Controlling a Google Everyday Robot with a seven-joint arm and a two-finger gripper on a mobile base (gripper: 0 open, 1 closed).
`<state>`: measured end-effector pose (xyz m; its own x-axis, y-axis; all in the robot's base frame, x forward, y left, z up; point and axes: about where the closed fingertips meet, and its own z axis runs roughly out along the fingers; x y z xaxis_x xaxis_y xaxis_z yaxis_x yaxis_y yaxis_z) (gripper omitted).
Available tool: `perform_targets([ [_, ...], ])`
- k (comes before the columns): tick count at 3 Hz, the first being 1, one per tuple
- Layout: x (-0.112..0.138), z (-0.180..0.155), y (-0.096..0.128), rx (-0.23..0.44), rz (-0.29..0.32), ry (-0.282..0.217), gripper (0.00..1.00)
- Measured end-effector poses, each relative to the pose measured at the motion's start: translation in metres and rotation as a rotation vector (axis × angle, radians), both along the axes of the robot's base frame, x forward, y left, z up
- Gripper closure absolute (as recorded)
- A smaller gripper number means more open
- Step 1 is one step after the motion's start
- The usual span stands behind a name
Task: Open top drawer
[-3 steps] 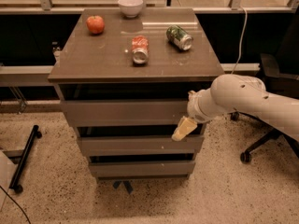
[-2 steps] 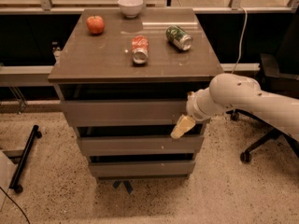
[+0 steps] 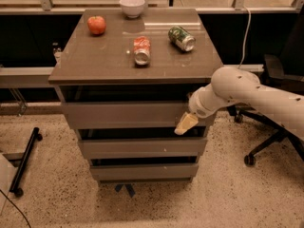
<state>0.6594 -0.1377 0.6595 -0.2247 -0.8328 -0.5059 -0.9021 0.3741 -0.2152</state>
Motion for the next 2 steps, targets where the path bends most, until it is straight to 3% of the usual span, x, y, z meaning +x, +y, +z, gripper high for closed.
perform_targets([
  [1, -0.0358, 0.0080, -0.0043, -0.032, 0.102, 0.063, 0.41],
  [2, -0.0424, 0.0094, -0.0050, -0.034, 0.117, 0.073, 0.72],
])
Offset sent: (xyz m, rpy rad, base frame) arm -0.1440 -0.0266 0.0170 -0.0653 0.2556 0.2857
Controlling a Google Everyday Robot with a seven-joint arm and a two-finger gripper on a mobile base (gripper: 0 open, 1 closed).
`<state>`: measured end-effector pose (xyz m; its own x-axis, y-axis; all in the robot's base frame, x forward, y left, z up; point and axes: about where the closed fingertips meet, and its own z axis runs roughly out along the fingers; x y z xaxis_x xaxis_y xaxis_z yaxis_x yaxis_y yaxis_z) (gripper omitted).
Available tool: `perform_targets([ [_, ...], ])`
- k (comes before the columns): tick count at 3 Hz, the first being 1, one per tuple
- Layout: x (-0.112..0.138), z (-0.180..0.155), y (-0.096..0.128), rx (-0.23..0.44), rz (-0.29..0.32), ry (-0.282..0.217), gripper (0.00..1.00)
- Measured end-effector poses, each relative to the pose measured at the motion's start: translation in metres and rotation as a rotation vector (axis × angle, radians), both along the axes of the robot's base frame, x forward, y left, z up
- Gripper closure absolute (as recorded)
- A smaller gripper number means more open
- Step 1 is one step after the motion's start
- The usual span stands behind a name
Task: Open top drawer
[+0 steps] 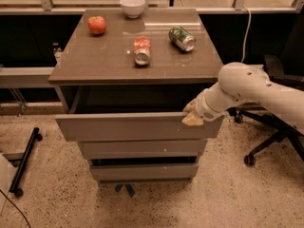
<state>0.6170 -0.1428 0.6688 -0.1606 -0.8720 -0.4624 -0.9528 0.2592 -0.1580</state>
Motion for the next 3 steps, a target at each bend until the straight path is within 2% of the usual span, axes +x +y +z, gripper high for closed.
perform_targets([
  [1, 0.0000, 0.0048, 0.0000, 0.000, 0.000, 0.000, 0.94],
  [2, 0.0000, 0.0083, 0.0000, 0.000, 0.000, 0.000, 0.00],
  [3, 0.0000, 0.0083, 0.0000, 0.000, 0.000, 0.000, 0.00],
])
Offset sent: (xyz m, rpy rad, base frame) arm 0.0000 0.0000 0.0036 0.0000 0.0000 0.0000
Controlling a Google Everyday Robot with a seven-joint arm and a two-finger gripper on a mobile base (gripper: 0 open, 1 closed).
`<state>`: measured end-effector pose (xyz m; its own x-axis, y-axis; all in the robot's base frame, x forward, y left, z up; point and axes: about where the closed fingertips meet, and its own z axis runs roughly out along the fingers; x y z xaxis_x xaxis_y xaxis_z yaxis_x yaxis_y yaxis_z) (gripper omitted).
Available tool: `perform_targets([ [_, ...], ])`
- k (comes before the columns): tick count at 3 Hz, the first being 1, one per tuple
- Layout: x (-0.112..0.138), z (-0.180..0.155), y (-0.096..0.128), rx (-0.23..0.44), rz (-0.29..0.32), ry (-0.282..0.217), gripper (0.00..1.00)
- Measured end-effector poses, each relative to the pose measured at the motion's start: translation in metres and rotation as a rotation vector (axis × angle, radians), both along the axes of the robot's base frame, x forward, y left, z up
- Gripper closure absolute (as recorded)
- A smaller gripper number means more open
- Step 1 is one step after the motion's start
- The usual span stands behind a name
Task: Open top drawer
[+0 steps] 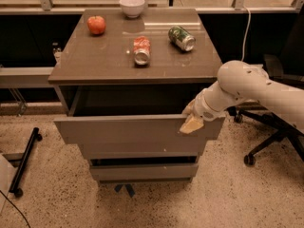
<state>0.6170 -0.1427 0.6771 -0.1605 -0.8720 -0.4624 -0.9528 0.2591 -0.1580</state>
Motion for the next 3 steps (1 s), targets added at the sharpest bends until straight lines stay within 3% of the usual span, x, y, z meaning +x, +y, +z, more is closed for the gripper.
perform_targets([
  [2, -0.011, -0.004, 0.007, -0.024, 0.004, -0.018, 0.00],
  [3, -0.016, -0.015, 0.008, -0.014, 0.015, 0.025, 0.15],
])
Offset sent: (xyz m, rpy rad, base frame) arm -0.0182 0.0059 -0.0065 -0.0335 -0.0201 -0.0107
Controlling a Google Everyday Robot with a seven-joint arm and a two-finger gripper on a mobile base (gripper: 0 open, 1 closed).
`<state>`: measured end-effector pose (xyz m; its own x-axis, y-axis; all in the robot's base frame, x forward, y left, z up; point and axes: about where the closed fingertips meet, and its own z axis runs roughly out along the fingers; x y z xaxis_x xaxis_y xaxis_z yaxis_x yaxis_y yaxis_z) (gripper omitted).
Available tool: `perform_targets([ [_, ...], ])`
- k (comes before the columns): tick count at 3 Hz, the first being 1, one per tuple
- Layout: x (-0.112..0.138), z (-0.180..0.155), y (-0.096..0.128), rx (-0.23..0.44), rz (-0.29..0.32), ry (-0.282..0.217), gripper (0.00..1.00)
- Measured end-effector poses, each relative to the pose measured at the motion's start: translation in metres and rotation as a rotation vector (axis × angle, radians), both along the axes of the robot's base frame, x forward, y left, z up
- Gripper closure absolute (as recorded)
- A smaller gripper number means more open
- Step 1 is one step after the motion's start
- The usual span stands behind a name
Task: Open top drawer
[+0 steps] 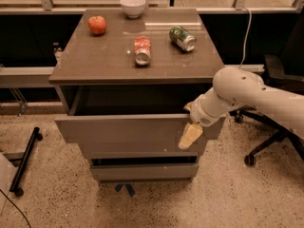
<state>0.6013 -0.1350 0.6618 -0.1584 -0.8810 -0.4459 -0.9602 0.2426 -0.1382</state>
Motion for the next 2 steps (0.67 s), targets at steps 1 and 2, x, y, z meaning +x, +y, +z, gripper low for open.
perform_targets([
  [1, -0.0050, -0.0165, -0.0018, 0.001, 0.015, 0.064, 0.37],
  [2, -0.0052, -0.0122, -0.0018, 0.001, 0.015, 0.065, 0.61],
])
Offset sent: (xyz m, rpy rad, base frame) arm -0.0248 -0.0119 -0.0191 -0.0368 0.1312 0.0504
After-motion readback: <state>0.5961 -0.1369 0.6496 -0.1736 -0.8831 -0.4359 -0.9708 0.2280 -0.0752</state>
